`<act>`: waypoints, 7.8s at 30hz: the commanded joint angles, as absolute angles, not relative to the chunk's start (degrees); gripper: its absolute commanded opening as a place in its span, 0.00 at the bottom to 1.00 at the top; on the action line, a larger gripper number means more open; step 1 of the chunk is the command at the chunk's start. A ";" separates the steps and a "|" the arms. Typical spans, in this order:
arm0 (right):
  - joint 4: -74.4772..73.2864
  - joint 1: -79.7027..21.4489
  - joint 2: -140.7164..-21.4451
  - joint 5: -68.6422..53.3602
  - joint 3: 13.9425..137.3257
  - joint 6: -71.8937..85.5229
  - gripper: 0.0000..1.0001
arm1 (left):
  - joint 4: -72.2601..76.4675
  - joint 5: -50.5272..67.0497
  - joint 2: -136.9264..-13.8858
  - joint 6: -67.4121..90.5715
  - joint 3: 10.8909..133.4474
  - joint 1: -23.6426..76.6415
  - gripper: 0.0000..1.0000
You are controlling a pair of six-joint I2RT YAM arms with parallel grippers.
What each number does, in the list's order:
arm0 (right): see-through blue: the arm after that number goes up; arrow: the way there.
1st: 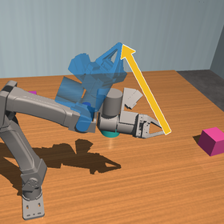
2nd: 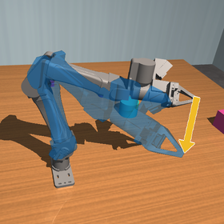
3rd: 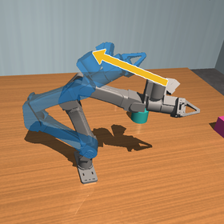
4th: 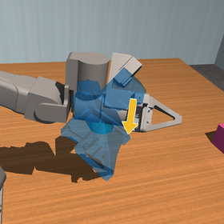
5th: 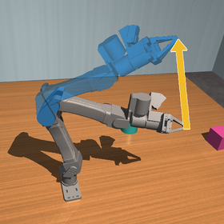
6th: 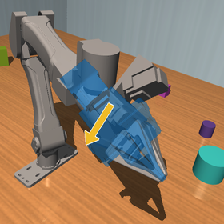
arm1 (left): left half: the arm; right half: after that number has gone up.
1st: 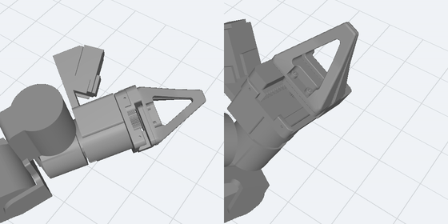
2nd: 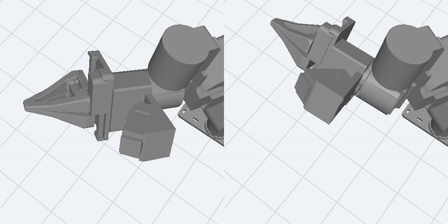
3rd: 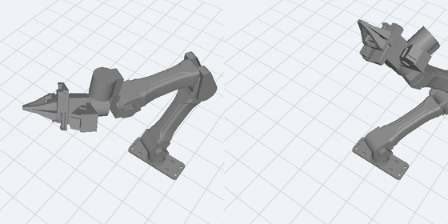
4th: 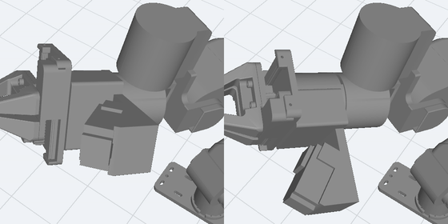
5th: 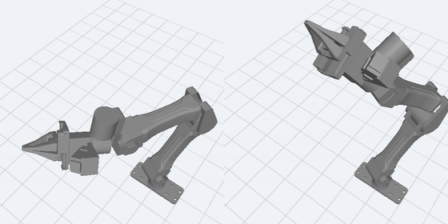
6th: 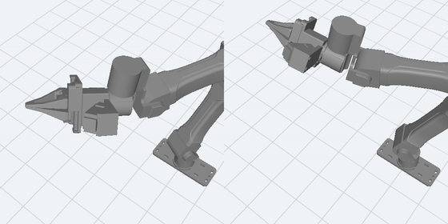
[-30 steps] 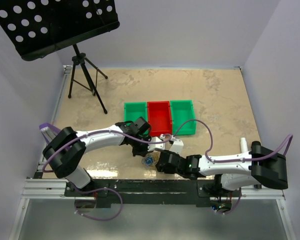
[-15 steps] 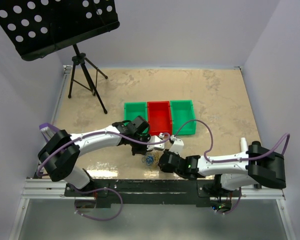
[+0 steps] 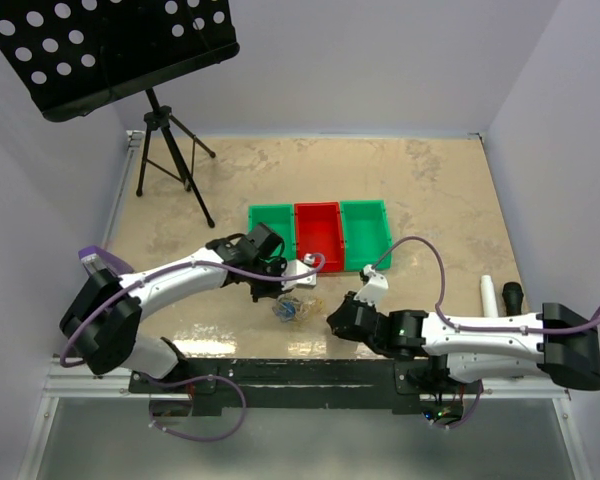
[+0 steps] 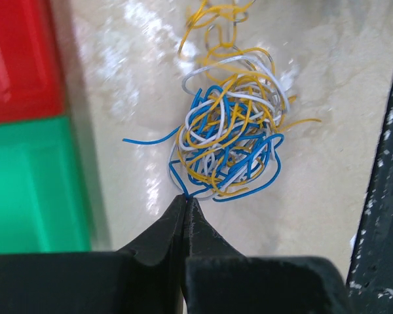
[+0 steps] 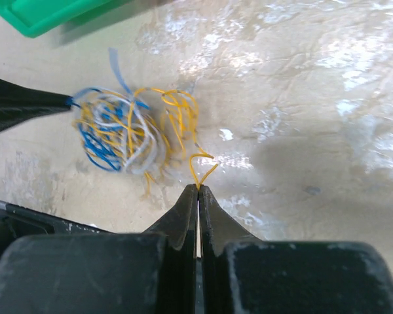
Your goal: Untangle the cables
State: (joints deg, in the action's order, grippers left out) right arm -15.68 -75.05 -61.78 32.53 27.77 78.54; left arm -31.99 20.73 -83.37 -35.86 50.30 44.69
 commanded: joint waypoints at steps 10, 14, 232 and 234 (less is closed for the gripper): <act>-30.13 -75.15 -62.32 39.10 33.83 86.39 0.00 | -38.32 17.41 -74.10 -40.87 48.69 38.50 0.00; -38.12 -75.15 -59.16 43.41 39.10 88.15 0.00 | -40.60 16.26 -72.07 -42.62 48.52 37.27 0.00; -47.37 -58.10 -53.27 39.64 39.20 94.48 0.63 | -41.93 20.91 -66.35 -32.87 58.80 40.52 0.15; -46.94 -58.09 -52.56 39.02 38.59 94.57 0.63 | -41.40 20.92 -67.67 -32.78 58.97 40.96 0.17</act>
State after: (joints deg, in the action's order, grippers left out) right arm -45.65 -58.11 -55.11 39.24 39.13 88.90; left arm -45.01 17.98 -66.11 -34.26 58.13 40.36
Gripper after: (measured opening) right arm 0.633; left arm 0.154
